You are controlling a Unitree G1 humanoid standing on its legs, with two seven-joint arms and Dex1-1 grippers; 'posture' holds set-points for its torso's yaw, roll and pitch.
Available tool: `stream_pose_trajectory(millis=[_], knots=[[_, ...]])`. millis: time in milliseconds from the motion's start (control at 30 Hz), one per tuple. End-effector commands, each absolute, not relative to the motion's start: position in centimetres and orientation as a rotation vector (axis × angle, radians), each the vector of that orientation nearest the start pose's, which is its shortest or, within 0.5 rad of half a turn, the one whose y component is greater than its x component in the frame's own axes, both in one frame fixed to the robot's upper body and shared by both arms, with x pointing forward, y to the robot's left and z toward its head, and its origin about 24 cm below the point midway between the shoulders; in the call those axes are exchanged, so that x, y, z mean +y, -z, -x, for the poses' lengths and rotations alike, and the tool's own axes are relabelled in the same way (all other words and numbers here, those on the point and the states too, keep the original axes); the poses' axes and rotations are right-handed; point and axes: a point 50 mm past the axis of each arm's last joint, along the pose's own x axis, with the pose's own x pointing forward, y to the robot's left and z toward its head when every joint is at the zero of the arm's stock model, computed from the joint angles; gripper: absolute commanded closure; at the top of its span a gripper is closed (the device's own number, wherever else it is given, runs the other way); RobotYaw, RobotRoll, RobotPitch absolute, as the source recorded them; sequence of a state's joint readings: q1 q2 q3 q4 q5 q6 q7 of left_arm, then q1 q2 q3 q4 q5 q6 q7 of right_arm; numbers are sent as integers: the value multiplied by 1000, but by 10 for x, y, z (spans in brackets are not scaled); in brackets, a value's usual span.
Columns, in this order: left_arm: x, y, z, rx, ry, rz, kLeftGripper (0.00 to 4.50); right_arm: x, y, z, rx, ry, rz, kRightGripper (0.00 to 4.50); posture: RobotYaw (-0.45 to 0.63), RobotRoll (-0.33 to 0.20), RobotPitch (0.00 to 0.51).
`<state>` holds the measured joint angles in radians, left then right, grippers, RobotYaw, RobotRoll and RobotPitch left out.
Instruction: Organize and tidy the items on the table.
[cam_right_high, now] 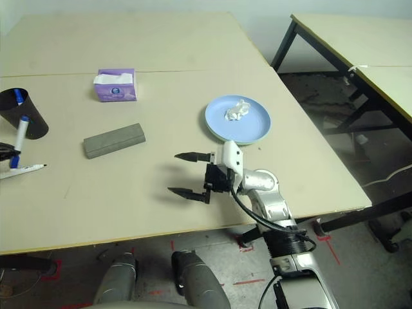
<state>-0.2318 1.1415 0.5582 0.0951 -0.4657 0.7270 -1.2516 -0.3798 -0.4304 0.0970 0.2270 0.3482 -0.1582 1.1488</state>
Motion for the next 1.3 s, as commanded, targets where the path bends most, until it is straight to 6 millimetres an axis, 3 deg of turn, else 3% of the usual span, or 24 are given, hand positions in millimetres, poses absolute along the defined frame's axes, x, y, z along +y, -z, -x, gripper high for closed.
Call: stream_pose_trajectory(millis=[33, 233, 467, 600, 867, 1100, 1300], knots=[[364, -248, -221, 173, 467, -191, 4478, -162, -105, -292, -162, -1169, 248, 0, 157, 0, 176], [363, -255, -228, -21, 314, -191, 4478, -163, -103, -290, -158, -1134, 214, 0, 157, 0, 177], [353, -279, -253, -241, 247, -209, 4478, -160, -97, -283, -147, -1162, 215, 0, 135, 0, 169], [357, -285, -272, -299, 172, -196, 4478, -157, -95, -280, -147, -1176, 217, 0, 112, 0, 168], [377, -270, -306, -250, 14, -199, 4478, -159, -93, -274, -149, -1164, 218, 0, 54, 0, 164], [361, -255, -338, -244, 37, -189, 4478, -158, -90, -269, -137, -1170, 229, 0, 28, 0, 163], [352, -249, -354, -231, 31, -196, 4478, -158, -90, -268, -135, -1166, 235, 0, 0, 0, 165]])
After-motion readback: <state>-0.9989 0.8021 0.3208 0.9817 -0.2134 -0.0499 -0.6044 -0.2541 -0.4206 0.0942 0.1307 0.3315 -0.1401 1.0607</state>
